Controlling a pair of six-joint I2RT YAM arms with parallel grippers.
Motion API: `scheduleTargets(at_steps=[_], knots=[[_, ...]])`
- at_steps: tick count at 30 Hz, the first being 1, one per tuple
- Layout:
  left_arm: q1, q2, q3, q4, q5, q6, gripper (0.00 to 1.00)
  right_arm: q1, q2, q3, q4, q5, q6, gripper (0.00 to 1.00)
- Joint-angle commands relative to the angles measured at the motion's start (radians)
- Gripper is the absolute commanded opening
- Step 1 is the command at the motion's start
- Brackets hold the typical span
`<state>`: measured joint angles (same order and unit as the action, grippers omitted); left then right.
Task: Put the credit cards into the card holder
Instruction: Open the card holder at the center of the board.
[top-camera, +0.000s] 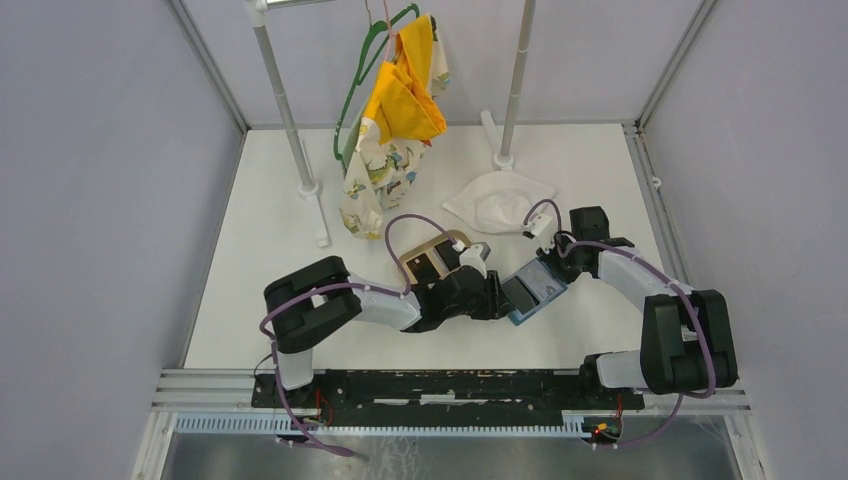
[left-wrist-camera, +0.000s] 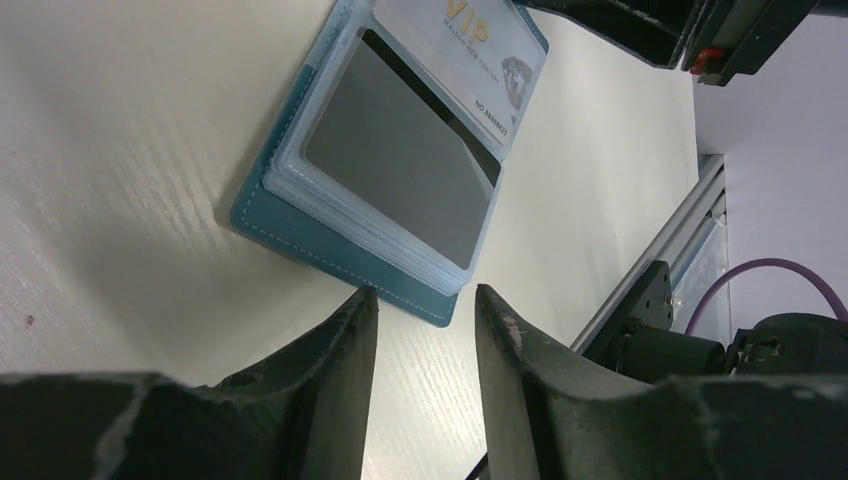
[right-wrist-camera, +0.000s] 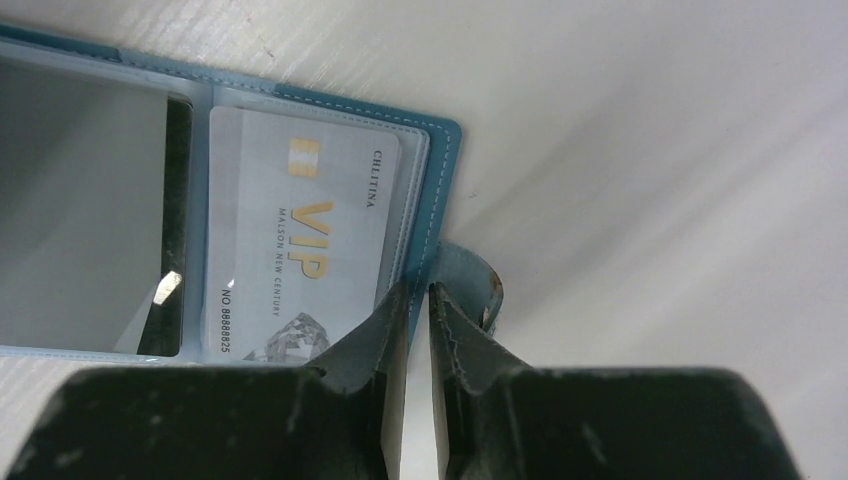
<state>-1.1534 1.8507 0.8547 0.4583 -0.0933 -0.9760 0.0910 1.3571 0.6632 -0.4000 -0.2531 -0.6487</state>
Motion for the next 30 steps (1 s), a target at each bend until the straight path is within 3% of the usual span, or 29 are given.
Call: scheduleTargets(at_steps=[1, 30], knots=[[0.000, 0.017, 0.050, 0.004, 0.002, -0.026, 0.49, 0.001, 0.011, 0.012, -0.006, 0.023, 0.002, 0.18], [0.041, 0.094, 0.136, 0.003, 0.044, -0.055, 0.52, 0.007, 0.064, 0.034, -0.077, -0.054, -0.025, 0.15]])
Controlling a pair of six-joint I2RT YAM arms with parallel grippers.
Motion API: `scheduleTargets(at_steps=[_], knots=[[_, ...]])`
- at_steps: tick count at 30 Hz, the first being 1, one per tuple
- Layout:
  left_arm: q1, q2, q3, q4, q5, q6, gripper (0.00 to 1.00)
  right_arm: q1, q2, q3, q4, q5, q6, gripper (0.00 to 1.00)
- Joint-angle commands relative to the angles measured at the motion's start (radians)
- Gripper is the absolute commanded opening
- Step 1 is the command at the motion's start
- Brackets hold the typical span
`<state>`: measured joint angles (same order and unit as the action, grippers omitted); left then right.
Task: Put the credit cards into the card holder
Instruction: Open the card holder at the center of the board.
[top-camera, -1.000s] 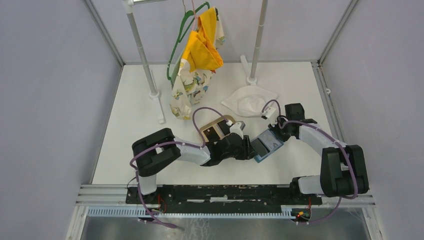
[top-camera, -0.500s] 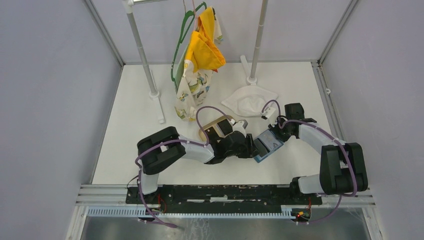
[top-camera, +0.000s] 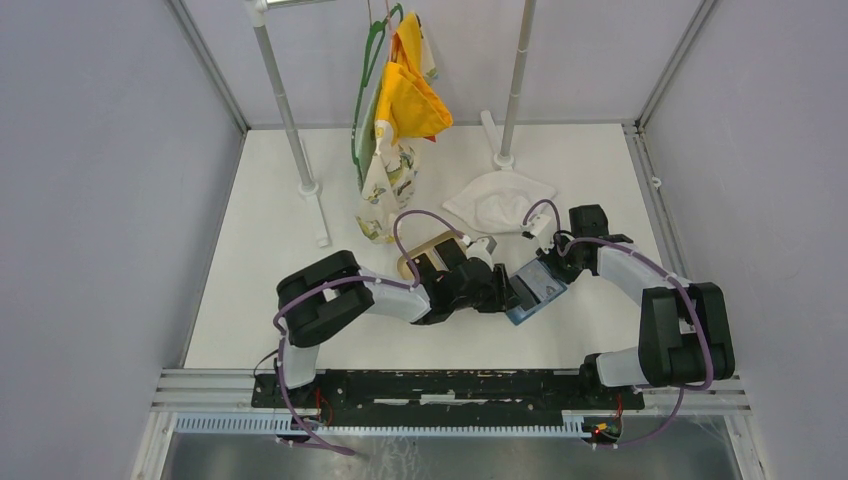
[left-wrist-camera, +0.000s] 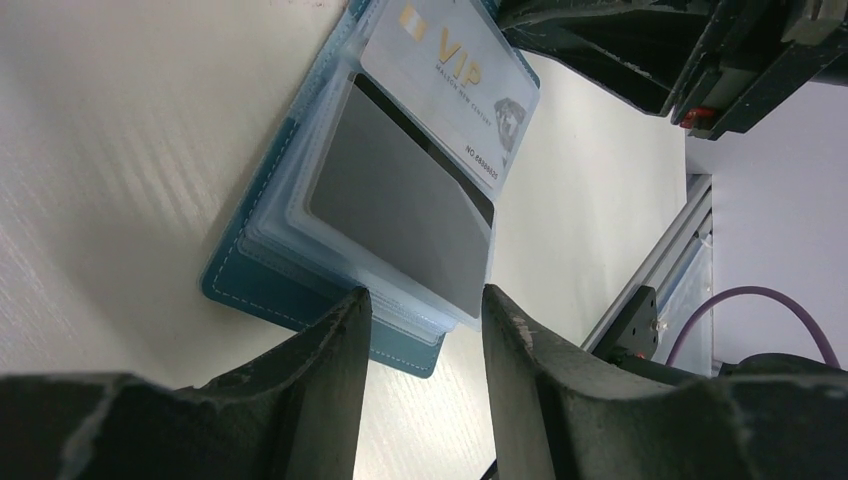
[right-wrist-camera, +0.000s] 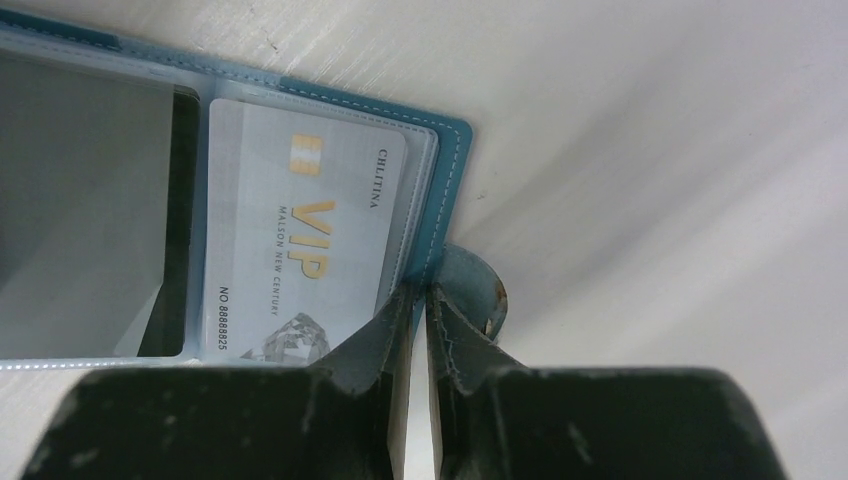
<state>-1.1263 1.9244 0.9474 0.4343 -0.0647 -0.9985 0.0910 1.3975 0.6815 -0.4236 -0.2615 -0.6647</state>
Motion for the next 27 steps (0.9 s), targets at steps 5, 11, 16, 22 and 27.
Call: scheduleTargets(at_steps=[5, 11, 16, 22, 27], knots=[[0.017, 0.002, 0.025, 0.077, 0.029, -0.027, 0.51, 0.007, 0.028, 0.020, -0.064, -0.058, -0.011, 0.15], [0.020, -0.017, 0.027, 0.109, 0.046, 0.000, 0.52, 0.009, 0.026, 0.023, -0.071, -0.077, -0.012, 0.15], [0.026, -0.008, 0.041, 0.127, 0.060, 0.004, 0.51, 0.008, 0.026, 0.023, -0.072, -0.078, -0.012, 0.15], [0.033, -0.008, 0.048, 0.132, 0.060, 0.015, 0.51, 0.009, 0.028, 0.025, -0.073, -0.080, -0.013, 0.15], [0.035, -0.015, 0.046, 0.159, 0.060, 0.038, 0.52, 0.009, 0.029, 0.024, -0.075, -0.080, -0.014, 0.15]])
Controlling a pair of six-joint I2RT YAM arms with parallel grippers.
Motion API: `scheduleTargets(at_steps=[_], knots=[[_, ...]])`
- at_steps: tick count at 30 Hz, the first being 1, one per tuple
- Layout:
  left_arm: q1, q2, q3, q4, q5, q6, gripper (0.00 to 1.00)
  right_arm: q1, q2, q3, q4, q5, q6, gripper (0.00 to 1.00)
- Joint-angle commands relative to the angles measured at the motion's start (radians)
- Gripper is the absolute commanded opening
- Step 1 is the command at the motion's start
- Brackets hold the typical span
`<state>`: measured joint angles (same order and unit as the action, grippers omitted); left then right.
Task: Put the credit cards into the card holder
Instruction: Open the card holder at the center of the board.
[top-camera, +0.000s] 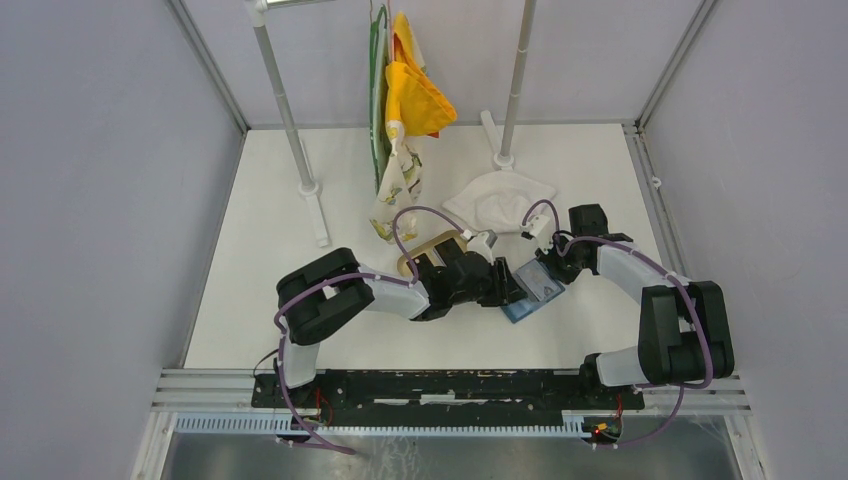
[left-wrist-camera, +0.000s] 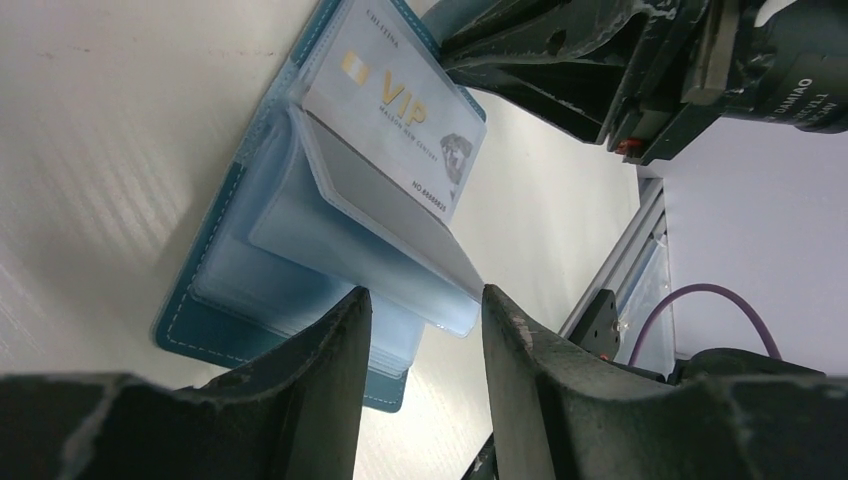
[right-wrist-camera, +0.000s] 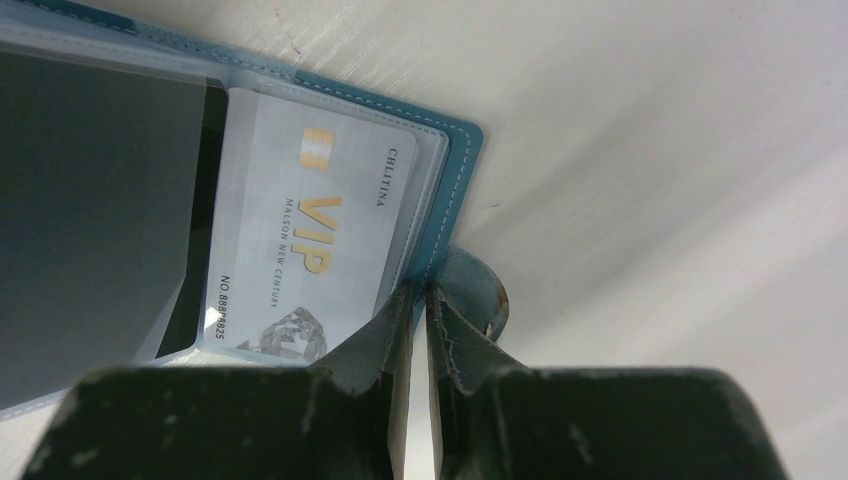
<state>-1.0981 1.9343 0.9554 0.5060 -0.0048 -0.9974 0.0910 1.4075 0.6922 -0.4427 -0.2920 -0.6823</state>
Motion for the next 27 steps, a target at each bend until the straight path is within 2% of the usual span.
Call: scheduleTargets(at_steps=[1, 12, 27], knots=[[0.007, -0.027, 0.035, 0.097, 0.020, 0.038, 0.51, 0.009, 0.020, 0.013, -0.056, -0.050, 0.004, 0.15], [0.011, -0.006, 0.031, 0.119, 0.026, 0.037, 0.51, 0.008, 0.020, 0.015, -0.059, -0.049, 0.003, 0.15], [0.045, 0.052, 0.068, 0.025, 0.050, 0.030, 0.49, 0.009, 0.015, 0.015, -0.059, -0.050, 0.001, 0.15]])
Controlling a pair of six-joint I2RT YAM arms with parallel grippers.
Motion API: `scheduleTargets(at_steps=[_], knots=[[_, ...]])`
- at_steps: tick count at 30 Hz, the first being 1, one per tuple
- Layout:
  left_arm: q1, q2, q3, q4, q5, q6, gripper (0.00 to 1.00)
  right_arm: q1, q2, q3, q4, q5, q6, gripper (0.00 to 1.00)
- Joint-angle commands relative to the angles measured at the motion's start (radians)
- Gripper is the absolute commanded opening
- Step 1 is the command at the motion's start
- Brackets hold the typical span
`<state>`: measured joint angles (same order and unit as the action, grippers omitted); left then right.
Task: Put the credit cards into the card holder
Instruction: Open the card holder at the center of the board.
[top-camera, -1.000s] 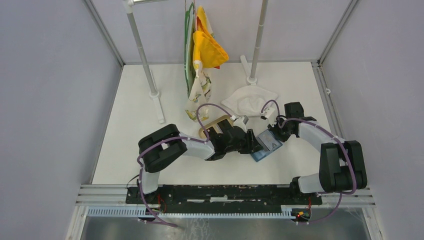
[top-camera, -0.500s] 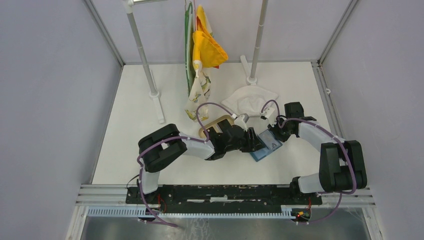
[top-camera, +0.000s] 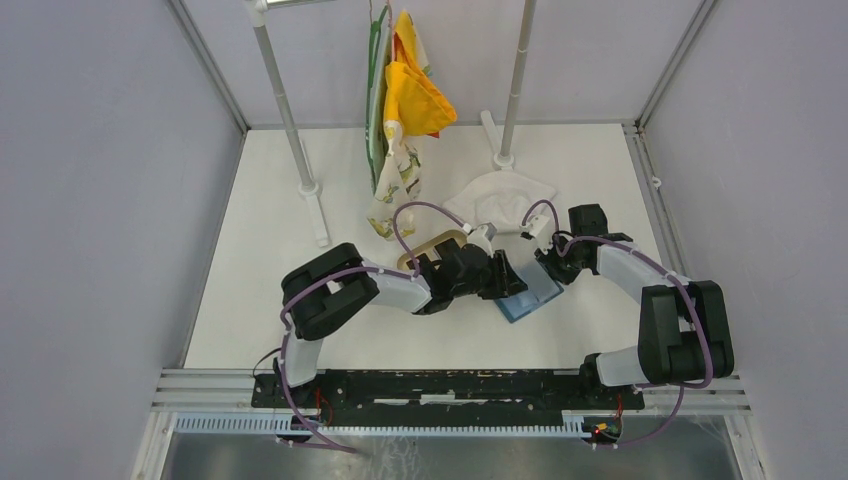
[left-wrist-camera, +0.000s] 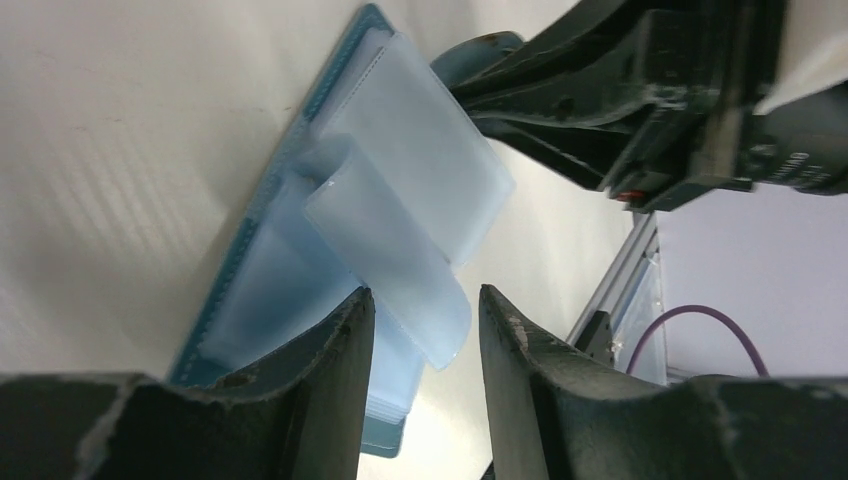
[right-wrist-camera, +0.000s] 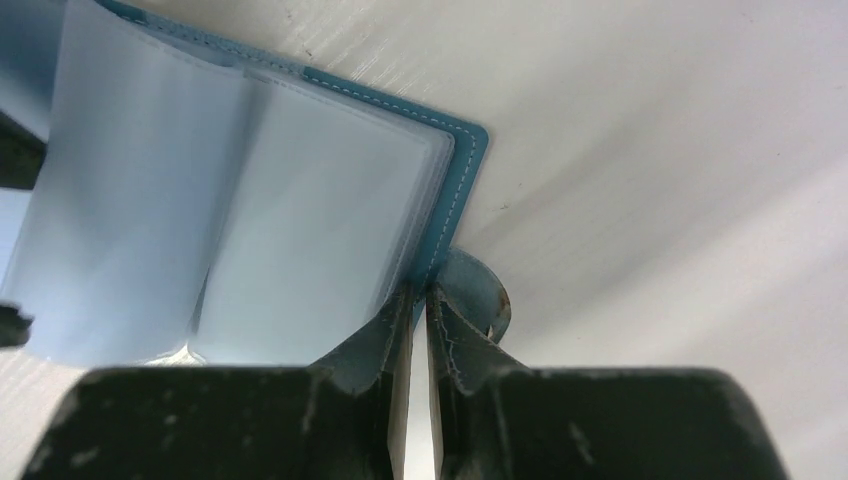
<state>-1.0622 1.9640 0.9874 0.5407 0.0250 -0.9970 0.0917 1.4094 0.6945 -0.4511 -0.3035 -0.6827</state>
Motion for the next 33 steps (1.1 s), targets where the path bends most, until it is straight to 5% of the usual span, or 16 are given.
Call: scheduleTargets(at_steps=[1, 12, 19, 33], knots=[[0.012, 0.026, 0.037, -0.013, 0.021, 0.029, 0.49, 0.008, 0.013, 0.013, -0.051, -0.037, 0.002, 0.15], [0.016, -0.006, -0.009, -0.056, 0.005, 0.055, 0.48, -0.043, -0.107, 0.003, 0.010, -0.003, 0.012, 0.36], [0.015, -0.088, -0.036, -0.123, -0.045, 0.113, 0.41, -0.082, -0.192, -0.010, 0.017, -0.150, 0.004, 0.38], [0.000, -0.228, -0.098, -0.205, -0.099, 0.178, 0.39, -0.078, -0.052, 0.036, -0.101, -0.291, -0.022, 0.37]])
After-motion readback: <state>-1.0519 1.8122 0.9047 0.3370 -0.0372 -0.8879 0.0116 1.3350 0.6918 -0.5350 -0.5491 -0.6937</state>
